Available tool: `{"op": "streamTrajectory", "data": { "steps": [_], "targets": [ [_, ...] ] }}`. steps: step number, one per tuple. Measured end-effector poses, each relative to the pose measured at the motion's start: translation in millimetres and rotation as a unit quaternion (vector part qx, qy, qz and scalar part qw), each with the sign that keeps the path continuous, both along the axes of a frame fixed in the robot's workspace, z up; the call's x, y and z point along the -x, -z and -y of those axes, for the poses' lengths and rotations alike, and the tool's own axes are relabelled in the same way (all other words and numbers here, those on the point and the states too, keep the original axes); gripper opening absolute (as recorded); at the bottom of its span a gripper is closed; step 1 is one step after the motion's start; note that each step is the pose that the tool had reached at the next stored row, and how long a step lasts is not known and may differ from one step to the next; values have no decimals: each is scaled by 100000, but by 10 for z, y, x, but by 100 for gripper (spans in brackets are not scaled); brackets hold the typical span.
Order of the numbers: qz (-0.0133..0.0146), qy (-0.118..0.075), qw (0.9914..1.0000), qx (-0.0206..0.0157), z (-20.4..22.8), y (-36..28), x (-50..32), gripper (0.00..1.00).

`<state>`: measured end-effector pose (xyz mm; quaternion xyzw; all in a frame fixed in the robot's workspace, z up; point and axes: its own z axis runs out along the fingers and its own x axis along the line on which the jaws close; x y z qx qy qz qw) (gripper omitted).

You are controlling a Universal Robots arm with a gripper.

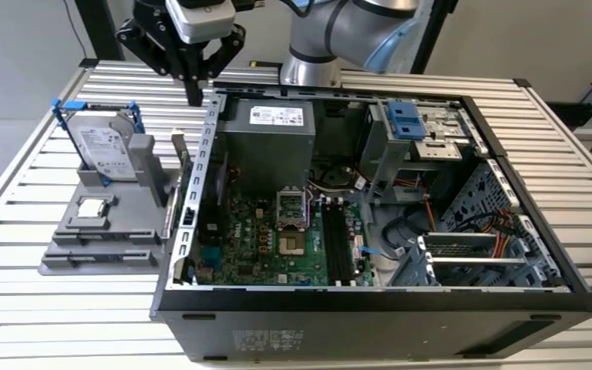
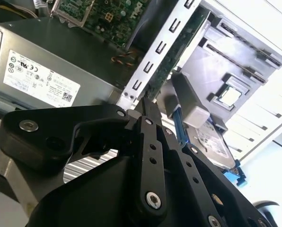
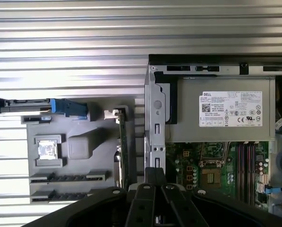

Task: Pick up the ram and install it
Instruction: 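Reach for the ram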

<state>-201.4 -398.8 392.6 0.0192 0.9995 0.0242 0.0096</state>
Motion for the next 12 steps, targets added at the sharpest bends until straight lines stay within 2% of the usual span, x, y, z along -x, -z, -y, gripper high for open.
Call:
{"op": "streamTrajectory", "data": {
  "steps": [12],
  "targets": [
    [-84,-17,100000,1,0,0,239,0]
  ]
}}
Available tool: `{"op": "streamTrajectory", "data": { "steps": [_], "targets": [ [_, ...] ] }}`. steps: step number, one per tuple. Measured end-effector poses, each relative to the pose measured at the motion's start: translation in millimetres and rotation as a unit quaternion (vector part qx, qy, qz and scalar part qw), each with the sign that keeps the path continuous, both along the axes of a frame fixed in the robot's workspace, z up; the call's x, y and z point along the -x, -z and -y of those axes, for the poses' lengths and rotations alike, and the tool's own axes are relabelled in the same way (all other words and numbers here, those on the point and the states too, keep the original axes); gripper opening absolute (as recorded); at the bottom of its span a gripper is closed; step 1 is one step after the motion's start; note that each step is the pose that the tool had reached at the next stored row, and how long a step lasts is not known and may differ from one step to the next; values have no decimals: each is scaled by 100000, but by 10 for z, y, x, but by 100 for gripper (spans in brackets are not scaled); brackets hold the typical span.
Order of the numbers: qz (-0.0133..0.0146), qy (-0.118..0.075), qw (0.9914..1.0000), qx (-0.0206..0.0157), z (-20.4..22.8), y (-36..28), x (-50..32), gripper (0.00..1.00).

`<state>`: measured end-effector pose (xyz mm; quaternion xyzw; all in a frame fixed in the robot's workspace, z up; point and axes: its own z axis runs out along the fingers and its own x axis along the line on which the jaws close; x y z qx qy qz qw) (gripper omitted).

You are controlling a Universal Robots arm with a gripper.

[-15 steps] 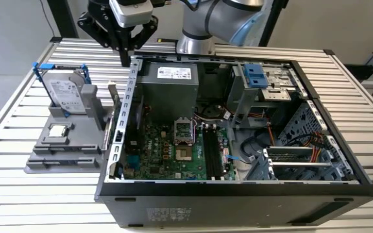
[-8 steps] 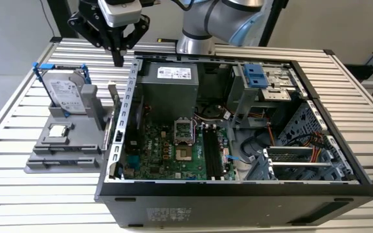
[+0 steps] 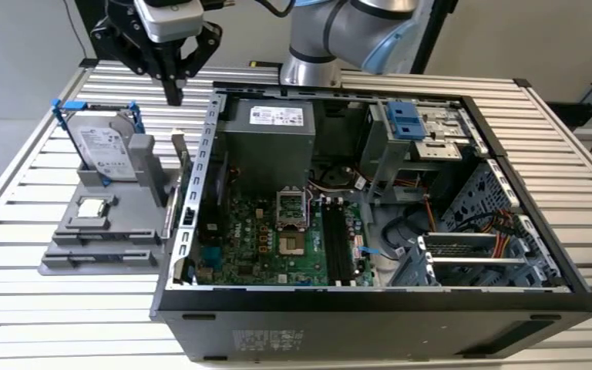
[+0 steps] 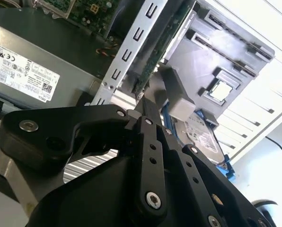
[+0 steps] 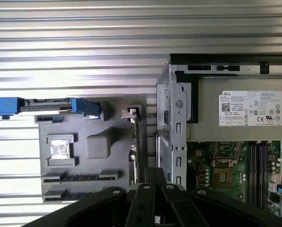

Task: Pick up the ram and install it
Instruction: 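Reach for the ram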

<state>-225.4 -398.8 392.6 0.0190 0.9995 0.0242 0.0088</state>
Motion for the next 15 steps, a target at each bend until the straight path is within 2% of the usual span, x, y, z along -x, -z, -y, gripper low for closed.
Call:
{"op": "streamTrajectory", "data": {
  "steps": [15],
  "targets": [
    [-27,-36,100000,0,0,0,365,0]
  ]
}}
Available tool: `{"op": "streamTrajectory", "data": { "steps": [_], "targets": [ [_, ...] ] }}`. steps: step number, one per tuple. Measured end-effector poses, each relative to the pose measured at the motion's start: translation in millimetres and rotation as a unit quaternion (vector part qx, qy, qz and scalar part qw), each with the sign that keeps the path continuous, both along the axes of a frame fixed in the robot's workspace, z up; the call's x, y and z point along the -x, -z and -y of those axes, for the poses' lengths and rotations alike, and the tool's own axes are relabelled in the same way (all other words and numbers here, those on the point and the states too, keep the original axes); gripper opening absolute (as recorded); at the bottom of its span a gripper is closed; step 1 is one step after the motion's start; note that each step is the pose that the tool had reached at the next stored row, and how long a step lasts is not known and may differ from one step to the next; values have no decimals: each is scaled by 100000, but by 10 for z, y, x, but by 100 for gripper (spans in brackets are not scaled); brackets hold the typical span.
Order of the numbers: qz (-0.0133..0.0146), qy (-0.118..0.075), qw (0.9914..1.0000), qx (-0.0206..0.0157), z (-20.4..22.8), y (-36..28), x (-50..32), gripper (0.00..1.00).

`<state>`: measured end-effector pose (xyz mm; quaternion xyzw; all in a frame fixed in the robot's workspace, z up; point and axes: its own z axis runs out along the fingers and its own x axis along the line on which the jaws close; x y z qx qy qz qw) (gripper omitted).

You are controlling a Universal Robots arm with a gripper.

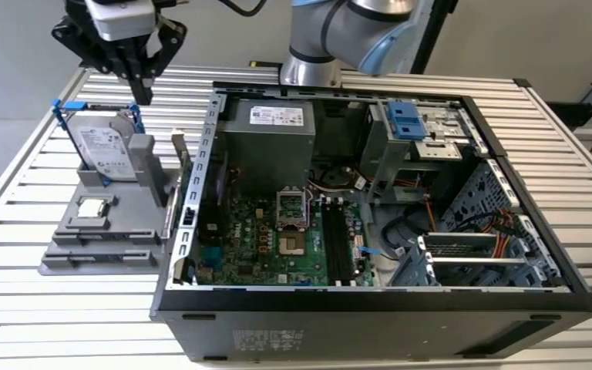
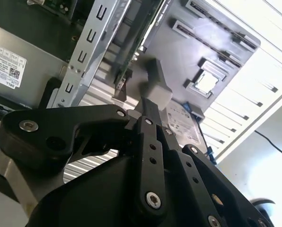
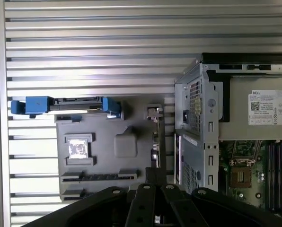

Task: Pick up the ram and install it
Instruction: 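Reach for the ram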

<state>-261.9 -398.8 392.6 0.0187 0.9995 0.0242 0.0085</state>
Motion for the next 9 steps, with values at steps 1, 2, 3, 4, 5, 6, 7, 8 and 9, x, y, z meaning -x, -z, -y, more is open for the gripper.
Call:
{"op": "streamTrajectory", "data": {
  "steps": [1,2,3,4,5,6,7,8,9],
  "targets": [
    [-5,-6,100000,2,0,0,26,0],
    [-3,-9,100000,3,0,0,52,0],
    [-3,-12,100000,1,0,0,81,0],
    [-2,-21,100000,0,0,0,107,0],
    [0,-27,100000,0,0,0,133,0],
    [-1,-34,100000,2,0,0,162,0],
    [-1,-35,100000,2,0,0,187,0],
    [-1,-41,100000,2,0,0,213,0],
    [0,-44,100000,0,0,0,241,0]
  ]
}}
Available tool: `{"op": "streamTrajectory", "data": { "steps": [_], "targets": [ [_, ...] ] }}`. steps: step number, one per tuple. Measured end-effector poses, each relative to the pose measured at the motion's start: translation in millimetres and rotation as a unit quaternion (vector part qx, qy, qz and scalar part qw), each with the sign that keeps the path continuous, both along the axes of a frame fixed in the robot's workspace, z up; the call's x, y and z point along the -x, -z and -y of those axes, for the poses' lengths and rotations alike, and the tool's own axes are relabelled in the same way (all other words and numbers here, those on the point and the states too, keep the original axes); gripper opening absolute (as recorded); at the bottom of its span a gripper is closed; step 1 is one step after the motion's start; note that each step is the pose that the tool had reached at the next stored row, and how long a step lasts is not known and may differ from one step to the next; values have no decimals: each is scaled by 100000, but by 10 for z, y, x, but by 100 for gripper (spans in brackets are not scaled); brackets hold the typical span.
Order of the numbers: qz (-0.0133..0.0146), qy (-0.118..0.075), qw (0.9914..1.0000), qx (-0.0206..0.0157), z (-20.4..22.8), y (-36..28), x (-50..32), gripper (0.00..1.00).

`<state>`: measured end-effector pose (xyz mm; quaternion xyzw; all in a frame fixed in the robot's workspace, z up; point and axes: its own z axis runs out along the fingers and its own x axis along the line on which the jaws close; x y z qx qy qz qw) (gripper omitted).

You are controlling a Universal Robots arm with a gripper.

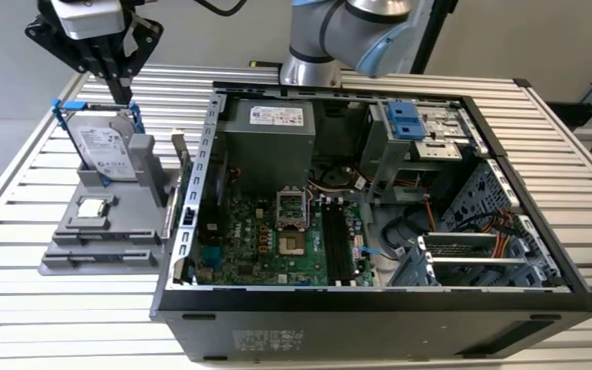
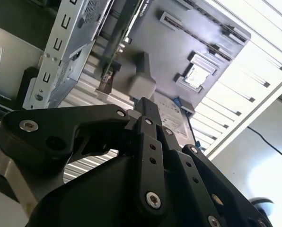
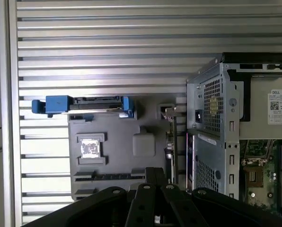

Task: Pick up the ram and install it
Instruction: 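Reach for the ram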

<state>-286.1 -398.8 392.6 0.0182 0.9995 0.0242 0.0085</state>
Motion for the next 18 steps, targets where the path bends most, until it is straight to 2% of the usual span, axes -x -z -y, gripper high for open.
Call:
{"op": "streamTrajectory", "data": {
  "steps": [11,18],
  "targets": [
    [-4,-63,100000,3,0,0,311,0],
    [-1,-208,100000,2,0,1,474,0]
  ]
}}
